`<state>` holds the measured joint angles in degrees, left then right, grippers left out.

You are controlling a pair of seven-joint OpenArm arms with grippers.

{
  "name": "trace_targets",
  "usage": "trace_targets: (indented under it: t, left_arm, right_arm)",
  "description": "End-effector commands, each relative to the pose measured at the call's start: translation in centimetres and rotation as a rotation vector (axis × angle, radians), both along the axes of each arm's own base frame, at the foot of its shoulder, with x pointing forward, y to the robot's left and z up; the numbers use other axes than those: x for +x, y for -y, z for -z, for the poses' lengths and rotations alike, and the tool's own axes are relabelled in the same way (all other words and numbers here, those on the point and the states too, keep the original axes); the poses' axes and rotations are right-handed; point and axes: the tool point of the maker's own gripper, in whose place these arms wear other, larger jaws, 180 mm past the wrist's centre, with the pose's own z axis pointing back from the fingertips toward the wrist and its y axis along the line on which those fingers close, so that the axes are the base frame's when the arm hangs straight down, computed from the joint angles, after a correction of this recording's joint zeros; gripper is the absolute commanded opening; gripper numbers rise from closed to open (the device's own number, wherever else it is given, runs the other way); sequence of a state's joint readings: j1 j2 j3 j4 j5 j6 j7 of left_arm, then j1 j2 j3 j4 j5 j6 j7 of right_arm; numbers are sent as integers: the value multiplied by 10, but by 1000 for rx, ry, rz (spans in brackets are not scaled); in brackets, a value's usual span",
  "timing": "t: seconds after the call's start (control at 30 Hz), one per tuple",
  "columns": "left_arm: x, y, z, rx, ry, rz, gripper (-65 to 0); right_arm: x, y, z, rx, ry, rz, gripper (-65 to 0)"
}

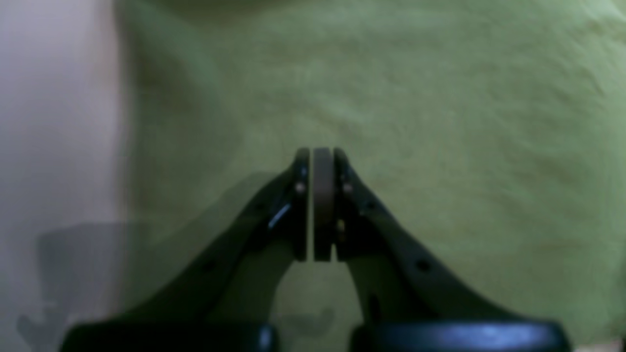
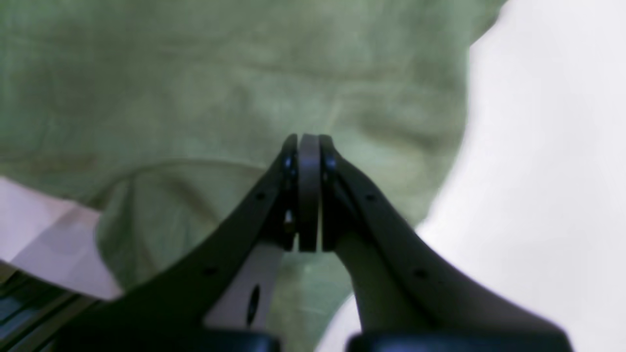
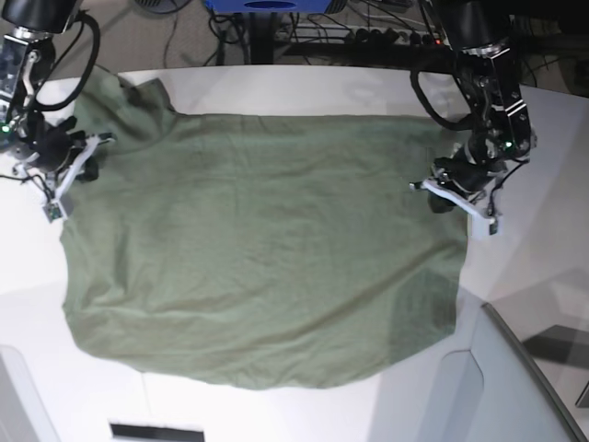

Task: Layout the t-shirt on the table in an organized manner, then fold the t-shirt properly
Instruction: 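Pull both held corners apart to stretch the shirt edge taut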

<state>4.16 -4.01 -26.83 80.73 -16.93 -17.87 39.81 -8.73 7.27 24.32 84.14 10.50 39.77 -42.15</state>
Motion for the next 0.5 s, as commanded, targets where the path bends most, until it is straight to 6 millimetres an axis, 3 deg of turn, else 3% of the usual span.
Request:
trace_targets:
  t: [0.0, 0.13, 0.3, 0.47]
  left_arm:
    - [4, -3, -8, 3, 35, 2, -650]
    - [-9, -16, 7, 11, -18, -14, -650]
    - [-25, -35, 19, 47, -6, -35, -650]
    - [-32, -40, 22, 58, -17, -36, -650]
  right_arm:
    - [14, 4, -9, 3, 47, 1, -648]
    - [6, 3, 10, 50, 20, 29, -648]
    - [-17, 0, 31, 75, -51, 46, -648]
    - [-22, 0, 32, 73, -62, 44, -648]
